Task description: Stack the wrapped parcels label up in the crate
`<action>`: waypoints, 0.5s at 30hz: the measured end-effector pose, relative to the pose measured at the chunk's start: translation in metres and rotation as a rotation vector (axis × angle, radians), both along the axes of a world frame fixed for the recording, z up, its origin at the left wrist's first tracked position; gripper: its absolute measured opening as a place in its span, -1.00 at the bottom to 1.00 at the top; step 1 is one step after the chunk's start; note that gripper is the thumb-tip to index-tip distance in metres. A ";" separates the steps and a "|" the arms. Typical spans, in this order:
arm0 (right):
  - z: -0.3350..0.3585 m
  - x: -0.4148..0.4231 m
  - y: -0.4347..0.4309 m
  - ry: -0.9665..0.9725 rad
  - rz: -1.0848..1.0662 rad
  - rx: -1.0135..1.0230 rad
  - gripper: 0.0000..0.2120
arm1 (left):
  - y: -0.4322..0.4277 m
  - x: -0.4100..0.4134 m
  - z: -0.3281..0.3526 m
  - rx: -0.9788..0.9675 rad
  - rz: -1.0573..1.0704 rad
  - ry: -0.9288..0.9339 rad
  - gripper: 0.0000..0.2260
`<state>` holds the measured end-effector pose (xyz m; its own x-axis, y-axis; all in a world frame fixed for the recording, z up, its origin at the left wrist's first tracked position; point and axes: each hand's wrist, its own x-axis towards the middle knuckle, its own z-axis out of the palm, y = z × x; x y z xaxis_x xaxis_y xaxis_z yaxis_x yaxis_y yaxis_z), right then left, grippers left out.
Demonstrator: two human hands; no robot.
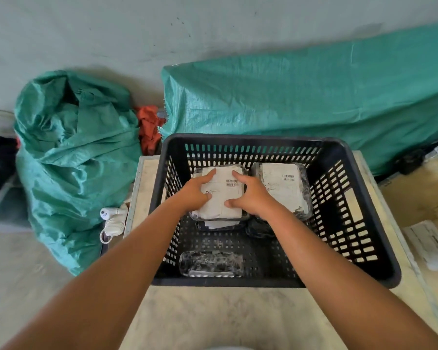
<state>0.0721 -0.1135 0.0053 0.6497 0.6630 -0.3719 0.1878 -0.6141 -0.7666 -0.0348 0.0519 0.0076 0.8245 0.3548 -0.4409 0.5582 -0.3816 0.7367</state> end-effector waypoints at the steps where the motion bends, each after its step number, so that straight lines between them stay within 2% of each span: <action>1: -0.006 -0.001 0.004 0.010 -0.002 -0.012 0.00 | 0.003 0.003 -0.007 0.014 0.007 0.023 -0.33; 4: -0.021 -0.002 0.013 0.009 -0.027 -0.059 -0.02 | 0.007 0.010 -0.028 0.041 0.018 0.101 -0.34; 8: -0.033 -0.002 0.022 -0.004 -0.077 -0.082 -0.07 | 0.003 0.013 -0.058 0.036 0.052 0.108 -0.33; 12: -0.041 -0.005 0.025 -0.063 -0.036 -0.132 -0.12 | 0.001 0.014 -0.078 0.050 0.107 0.059 -0.32; 15: -0.046 -0.006 0.023 -0.054 -0.003 -0.173 -0.13 | 0.000 0.018 -0.084 0.039 0.111 0.117 -0.31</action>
<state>0.0665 -0.0906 -0.0402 0.6735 0.5902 -0.4450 0.2237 -0.7365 -0.6383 -0.0168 0.0520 -0.0761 0.7228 0.4597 -0.5160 0.6799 -0.3396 0.6499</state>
